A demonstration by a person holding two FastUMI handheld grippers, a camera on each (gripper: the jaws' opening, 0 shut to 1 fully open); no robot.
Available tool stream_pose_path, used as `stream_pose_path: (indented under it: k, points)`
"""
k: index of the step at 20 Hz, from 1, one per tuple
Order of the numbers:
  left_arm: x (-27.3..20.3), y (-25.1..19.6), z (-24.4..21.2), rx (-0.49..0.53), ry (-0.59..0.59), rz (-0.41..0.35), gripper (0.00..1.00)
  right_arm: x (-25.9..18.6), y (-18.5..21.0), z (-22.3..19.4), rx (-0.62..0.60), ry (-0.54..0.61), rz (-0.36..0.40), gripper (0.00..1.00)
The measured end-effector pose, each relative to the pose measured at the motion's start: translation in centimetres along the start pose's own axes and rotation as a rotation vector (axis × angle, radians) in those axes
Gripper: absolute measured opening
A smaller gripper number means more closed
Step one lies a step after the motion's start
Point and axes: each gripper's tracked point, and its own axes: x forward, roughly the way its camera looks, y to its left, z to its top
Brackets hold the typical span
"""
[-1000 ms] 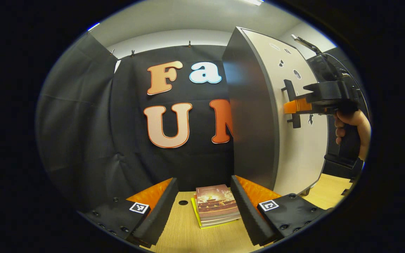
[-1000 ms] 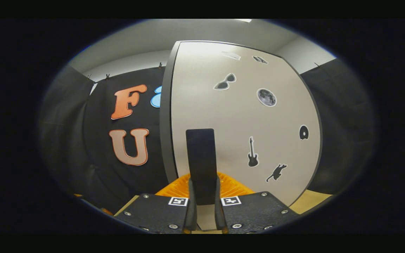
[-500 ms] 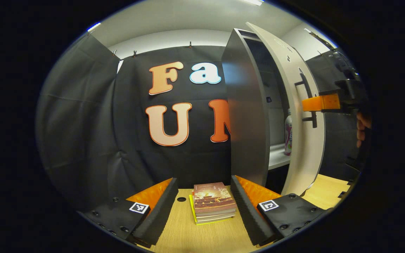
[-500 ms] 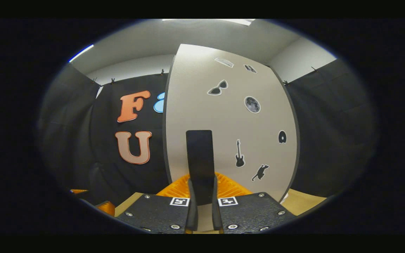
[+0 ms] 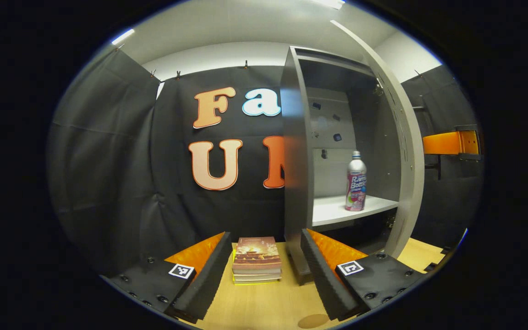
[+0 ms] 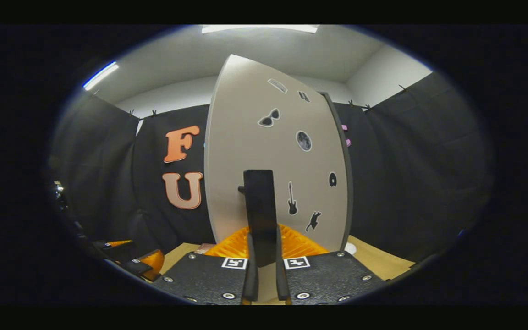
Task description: Open the cabinet door with the right hand, grasp the bottle in the cabinet with the left hand and place it on the coaster, then close the cabinet door with the right hand.
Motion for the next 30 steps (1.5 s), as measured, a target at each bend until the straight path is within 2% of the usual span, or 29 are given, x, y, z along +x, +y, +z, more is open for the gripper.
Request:
stream_pose_path:
  k: [3, 5, 6, 7, 8, 9, 10, 11, 12, 14, 16, 18, 19, 20, 21, 23, 25, 26, 27, 28, 29, 30]
  points:
    - [-2.2, -2.2, 0.4, -0.01, 0.001, 0.013, 0.98, -2.6, -3.7, 0.5, 0.005, -0.004, -0.012, 0.07]
    - [-3.2, -3.6, 0.7, -0.011, -0.002, 0.015, 0.98, -4.1, -6.5, 0.9, 0.004, -0.012, -0.039, 0.08]
    - [-3.6, -4.2, 0.9, -0.01, -0.006, 0.018, 1.0, -5.2, -8.1, 1.2, -0.005, -0.017, -0.053, 0.05]
    - [-3.8, -4.7, 1.1, -0.008, -0.005, 0.017, 1.0, -6.6, -9.9, 1.4, -0.01, -0.028, -0.068, 0.07]
    - [-4.0, -5.3, 1.1, -0.006, -0.004, 0.011, 0.98, -7.8, -11.6, 1.6, -0.009, -0.035, -0.087, 0.02]
    - [-3.9, -5.8, 1.2, -0.006, -0.006, 0.005, 1.0, -8.4, -13.2, 1.9, -0.007, -0.042, -0.102, 0.06]
    - [-3.9, -6.4, 1.3, -0.005, -0.009, -0.006, 1.0, -8.8, -14.5, 2.3, -0.007, -0.042, -0.113, 0.06]
    - [-3.5, -7.0, 1.5, -0.002, -0.007, -0.02, 0.98, -9.1, -15.8, 2.5, -0.005, -0.044, -0.12, 0.1]
    - [-3.2, -7.6, 1.6, 0.003, -0.007, -0.033, 0.97, -9.2, -16.7, 2.7, 0.007, -0.046, -0.123, 0.06]
    - [-2.2, -8.5, 2.3, 0.007, -0.023, -0.047, 0.99, -9.6, -18.8, 3.4, 0.049, -0.056, -0.124, 0.05]
    - [-1.2, -10.0, 2.0, 0.002, -0.01, -0.073, 0.97, -9.8, -20.8, 3.6, 0.059, -0.061, -0.132, 0.04]
    - [-0.8, -11.4, 2.2, -0.004, -0.005, -0.109, 0.99, -9.9, -21.8, 3.7, 0.048, -0.056, -0.13, 0.04]
    - [-0.4, -11.9, 2.3, -0.006, -0.009, -0.119, 0.97, -10.0, -22.0, 3.7, 0.049, -0.053, -0.126, 0.02]
    - [-0.2, -12.3, 2.4, -0.008, -0.015, -0.13, 0.97, -9.9, -22.0, 3.9, 0.045, -0.051, -0.12, 0.09]
    - [0.1, -12.9, 2.4, -0.005, -0.013, -0.144, 0.97, -10.0, -22.0, 3.8, 0.038, -0.048, -0.121, 0.09]
    - [0.7, -14.1, 2.7, 0.006, -0.016, -0.169, 0.97, -10.8, -22.1, 4.3, 0.017, -0.06, -0.134, 0.0]
    - [0.9, -14.8, 3.0, 0.005, -0.023, -0.186, 0.97, -11.7, -22.2, 4.9, 0.0, -0.07, -0.154, 0.06]
    - [1.0, -15.1, 3.0, 0.004, -0.021, -0.194, 0.97, -12.2, -22.5, 4.7, -0.01, -0.065, -0.169, 0.18]
    - [1.1, -15.5, 3.0, 0.004, -0.019, -0.202, 0.99, -12.8, -22.5, 4.7, -0.013, -0.061, -0.174, 0.09]
    - [1.1, -15.8, 3.1, 0.005, -0.02, -0.206, 0.99, -13.2, -22.8, 4.8, -0.022, -0.061, -0.198, 0.22]
    - [1.2, -16.1, 3.3, 0.002, -0.022, -0.212, 0.97, -14.1, -22.9, 5.1, -0.036, -0.065, -0.22, 0.0]
    - [1.3, -16.5, 3.2, -0.002, -0.02, -0.216, 0.97, -14.8, -23.0, 5.4, -0.051, -0.069, -0.231, 0.11]
